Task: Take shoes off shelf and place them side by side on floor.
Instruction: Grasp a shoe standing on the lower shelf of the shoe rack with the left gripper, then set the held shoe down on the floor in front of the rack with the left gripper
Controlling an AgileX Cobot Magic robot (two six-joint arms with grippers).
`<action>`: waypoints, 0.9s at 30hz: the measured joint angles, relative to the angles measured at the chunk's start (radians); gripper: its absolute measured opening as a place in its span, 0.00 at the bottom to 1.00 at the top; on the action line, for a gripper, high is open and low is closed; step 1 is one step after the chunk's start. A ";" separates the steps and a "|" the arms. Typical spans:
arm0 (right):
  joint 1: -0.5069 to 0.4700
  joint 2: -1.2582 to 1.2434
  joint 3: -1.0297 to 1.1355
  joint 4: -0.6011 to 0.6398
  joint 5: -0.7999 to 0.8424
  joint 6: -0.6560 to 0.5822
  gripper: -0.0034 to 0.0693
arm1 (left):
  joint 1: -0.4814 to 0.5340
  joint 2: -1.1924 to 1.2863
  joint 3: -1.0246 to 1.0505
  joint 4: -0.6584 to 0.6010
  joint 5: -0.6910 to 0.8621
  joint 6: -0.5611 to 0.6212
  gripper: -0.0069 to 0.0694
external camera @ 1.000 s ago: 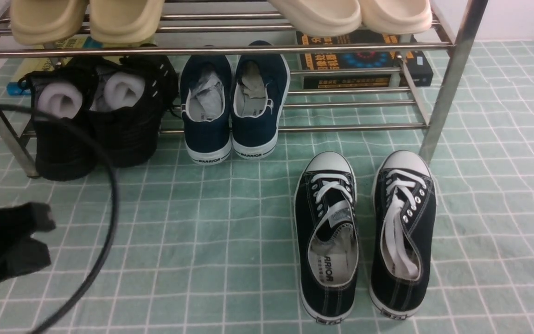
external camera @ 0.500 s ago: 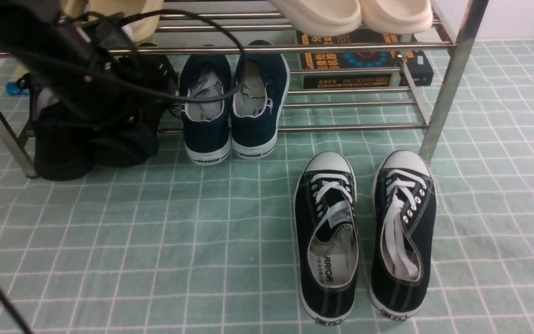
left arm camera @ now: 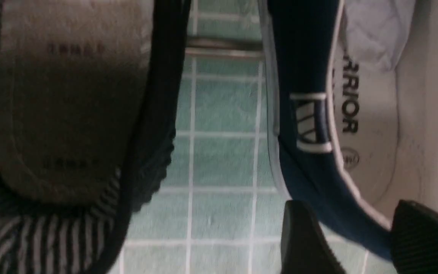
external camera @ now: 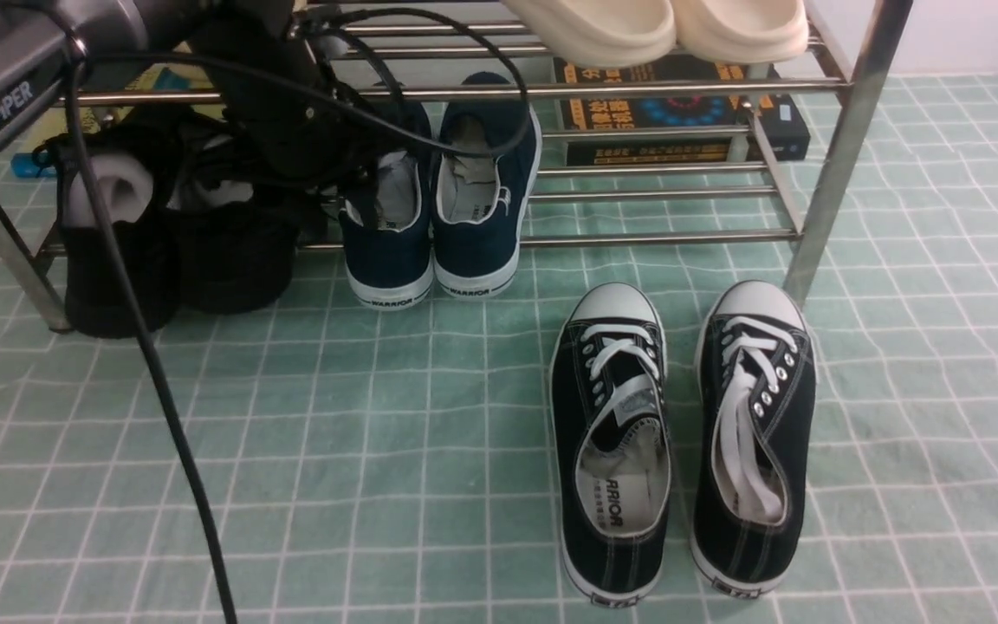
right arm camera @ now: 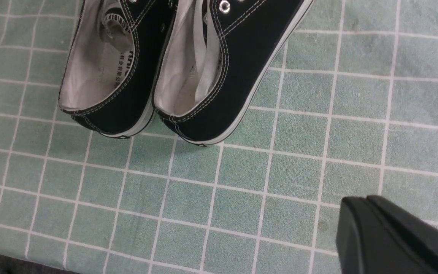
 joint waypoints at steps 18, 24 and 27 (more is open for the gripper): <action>0.000 0.000 0.000 0.013 0.000 0.000 0.07 | -0.001 0.073 -0.006 0.085 -0.139 -0.128 0.36; 0.000 0.000 0.000 0.015 0.000 0.000 0.07 | -0.001 0.071 -0.006 0.077 -0.127 -0.128 0.15; 0.000 0.000 0.000 0.015 0.000 0.000 0.07 | -0.001 0.043 -0.004 0.066 -0.106 -0.127 0.15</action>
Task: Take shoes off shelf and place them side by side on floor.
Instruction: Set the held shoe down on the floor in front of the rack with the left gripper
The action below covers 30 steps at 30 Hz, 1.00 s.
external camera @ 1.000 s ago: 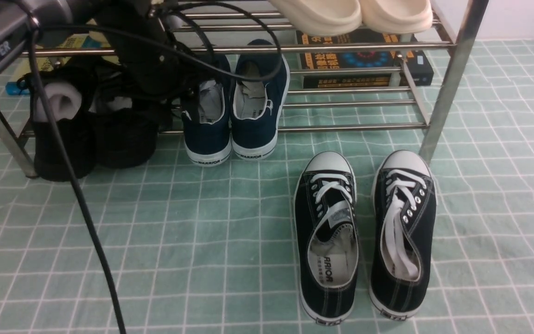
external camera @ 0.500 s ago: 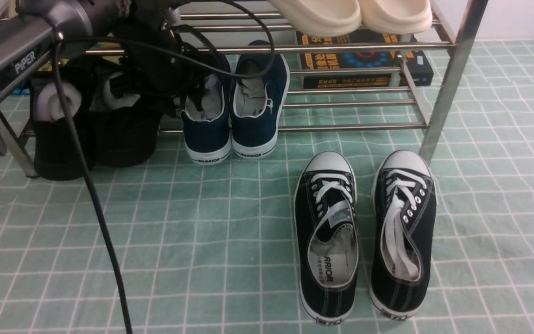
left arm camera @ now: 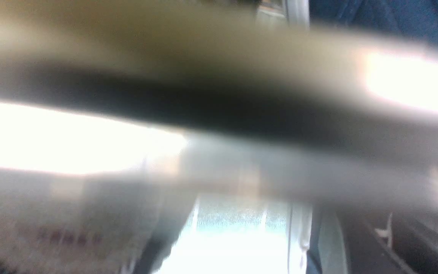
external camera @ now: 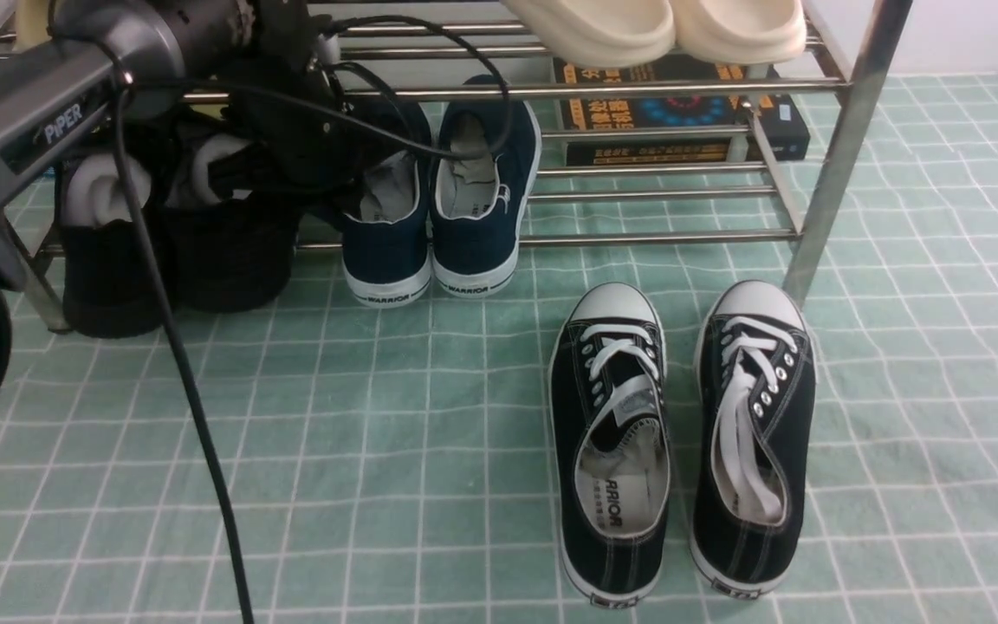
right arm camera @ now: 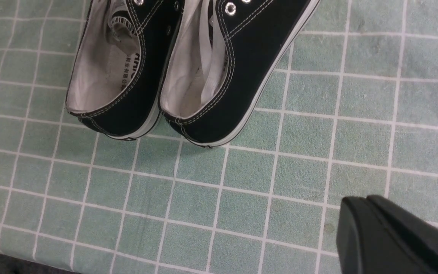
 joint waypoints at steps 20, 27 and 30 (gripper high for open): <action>0.000 0.000 0.000 0.000 0.000 0.000 0.10 | 0.000 -0.283 0.024 -0.058 0.215 0.045 0.15; 0.000 0.000 0.000 0.001 0.000 0.000 0.11 | 0.000 -0.479 0.147 -0.092 0.215 0.117 0.15; 0.000 0.000 0.000 0.001 0.000 0.000 0.11 | 0.000 -0.543 0.233 -0.098 0.215 0.143 0.15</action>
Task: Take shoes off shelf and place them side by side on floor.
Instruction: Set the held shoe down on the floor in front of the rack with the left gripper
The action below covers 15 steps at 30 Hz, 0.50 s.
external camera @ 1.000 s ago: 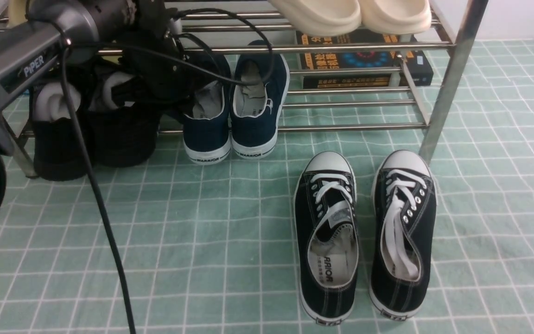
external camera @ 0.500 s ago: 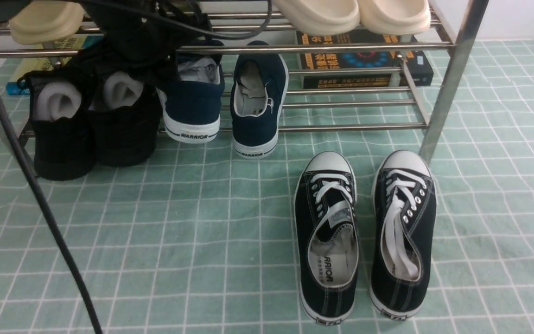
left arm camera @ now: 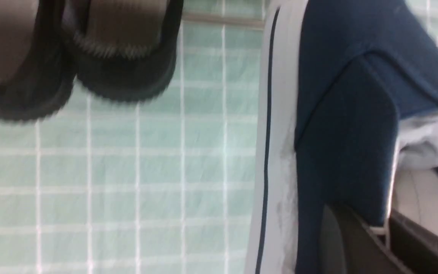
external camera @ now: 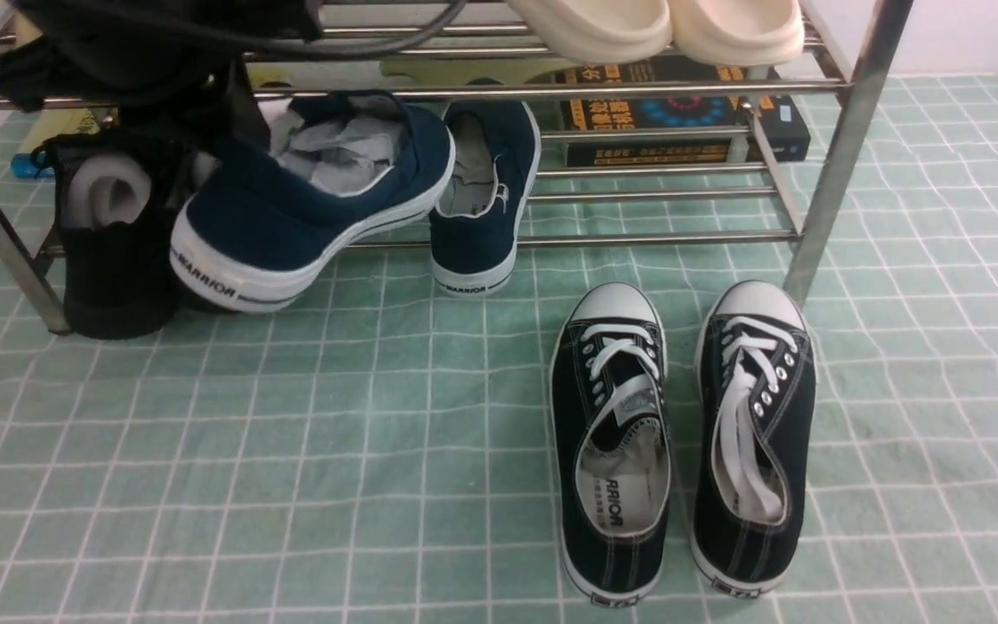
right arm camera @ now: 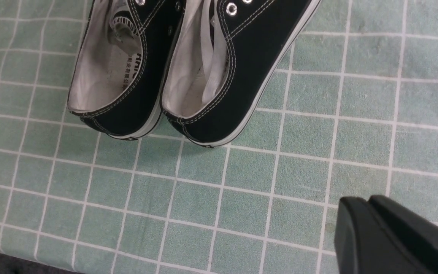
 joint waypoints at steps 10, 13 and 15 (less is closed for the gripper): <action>0.000 0.000 0.000 0.000 -0.002 0.000 0.13 | 0.000 -0.261 0.530 -0.023 -0.159 -0.035 0.15; 0.000 0.000 0.000 0.000 -0.002 0.000 0.14 | 0.000 -0.307 0.681 -0.029 -0.290 -0.071 0.15; 0.000 0.000 0.000 0.000 -0.002 0.000 0.14 | 0.000 -0.312 0.721 -0.030 -0.334 -0.083 0.15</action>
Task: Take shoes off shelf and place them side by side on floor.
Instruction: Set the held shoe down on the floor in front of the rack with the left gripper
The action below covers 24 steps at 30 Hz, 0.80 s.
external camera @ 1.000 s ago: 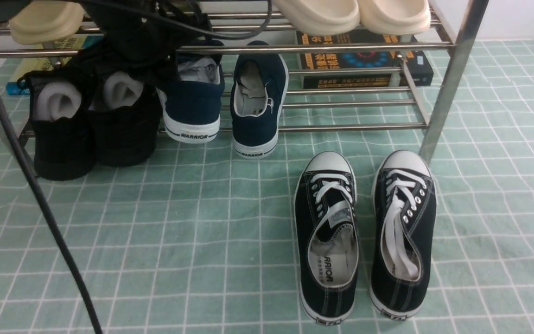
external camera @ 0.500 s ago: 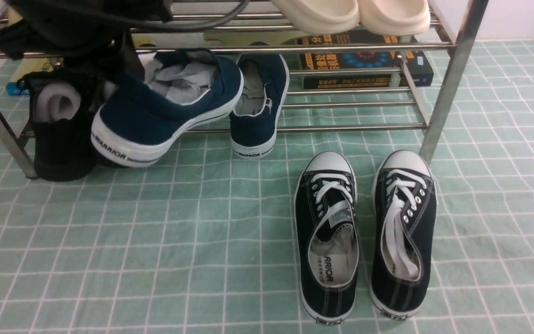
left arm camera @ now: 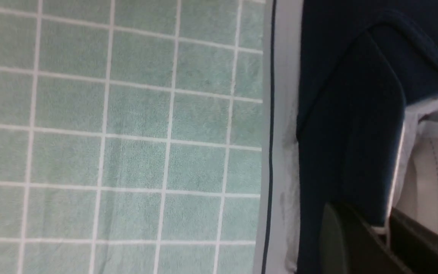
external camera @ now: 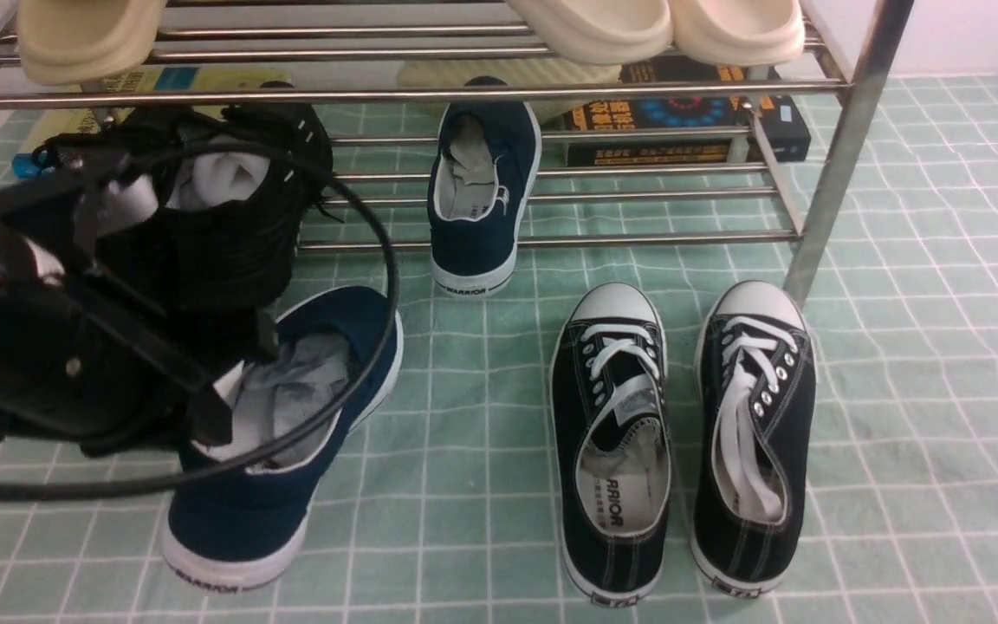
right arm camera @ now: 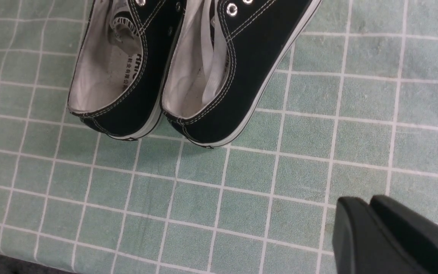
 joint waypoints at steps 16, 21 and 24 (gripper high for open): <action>0.000 0.000 0.000 0.081 -0.001 -0.075 0.17 | 0.000 0.026 0.327 -0.012 -0.530 -0.136 0.18; 0.000 0.007 0.000 0.235 -0.001 -0.160 0.25 | 0.000 0.090 0.330 -0.016 -0.548 -0.136 0.37; 0.000 0.014 0.000 0.291 -0.001 -0.201 0.35 | 0.000 0.095 0.323 -0.018 -0.524 -0.136 0.48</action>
